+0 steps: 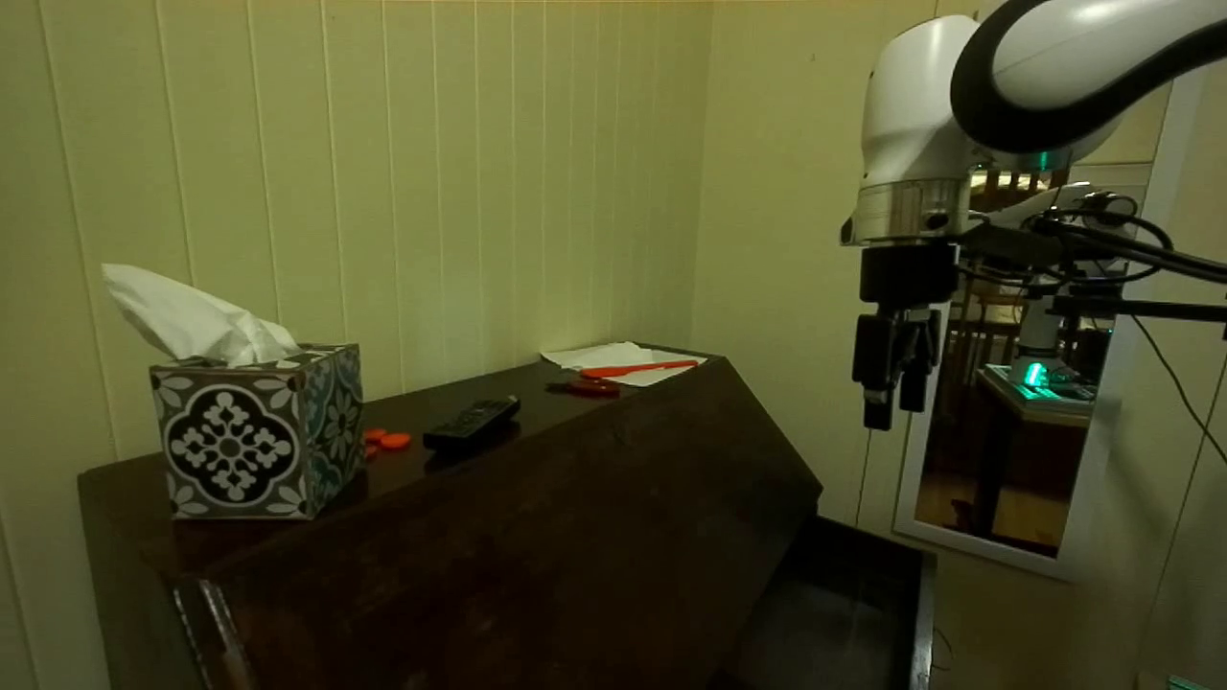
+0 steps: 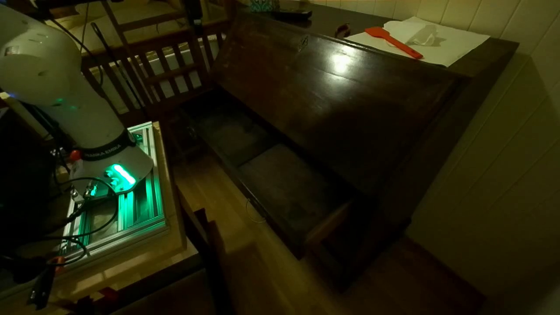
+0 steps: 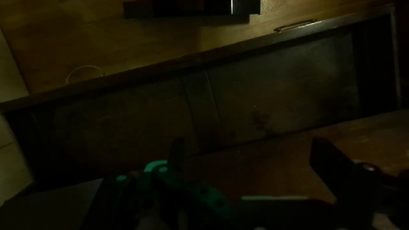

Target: Close the open drawer

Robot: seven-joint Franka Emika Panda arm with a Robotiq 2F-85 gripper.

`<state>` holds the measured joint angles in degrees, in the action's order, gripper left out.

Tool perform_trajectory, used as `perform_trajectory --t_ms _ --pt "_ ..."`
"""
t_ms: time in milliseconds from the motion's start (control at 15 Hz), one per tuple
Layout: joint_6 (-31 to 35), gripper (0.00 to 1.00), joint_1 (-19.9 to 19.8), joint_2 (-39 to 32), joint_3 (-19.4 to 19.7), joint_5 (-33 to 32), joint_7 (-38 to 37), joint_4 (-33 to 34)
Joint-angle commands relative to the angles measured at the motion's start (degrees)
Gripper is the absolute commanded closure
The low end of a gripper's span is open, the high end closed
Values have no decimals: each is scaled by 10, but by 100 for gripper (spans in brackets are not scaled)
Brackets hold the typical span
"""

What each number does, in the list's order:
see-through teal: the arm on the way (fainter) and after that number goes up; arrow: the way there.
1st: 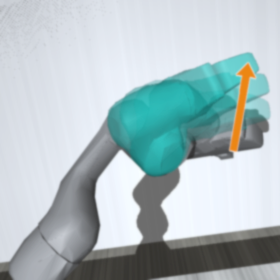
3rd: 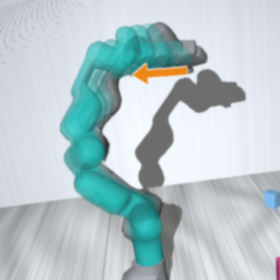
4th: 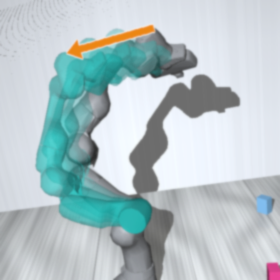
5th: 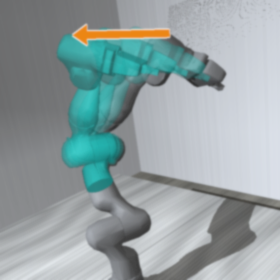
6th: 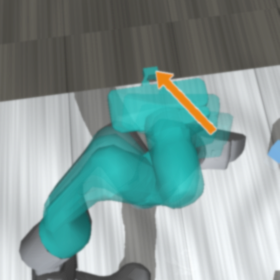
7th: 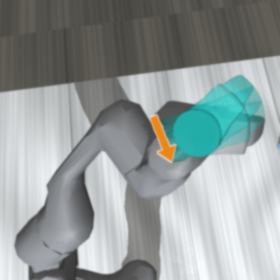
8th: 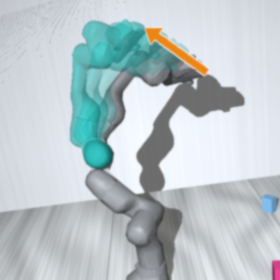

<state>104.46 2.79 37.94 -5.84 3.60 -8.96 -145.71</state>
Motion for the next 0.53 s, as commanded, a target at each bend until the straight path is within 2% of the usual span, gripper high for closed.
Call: perform_trajectory --t_ms 0,200,467 --pt "42 0 -38 -11 25 -61 27 -48" --pt "80 0 -75 -35 72 -124 83 -97" --pt "156 0 -132 -107 139 -218 160 -135"
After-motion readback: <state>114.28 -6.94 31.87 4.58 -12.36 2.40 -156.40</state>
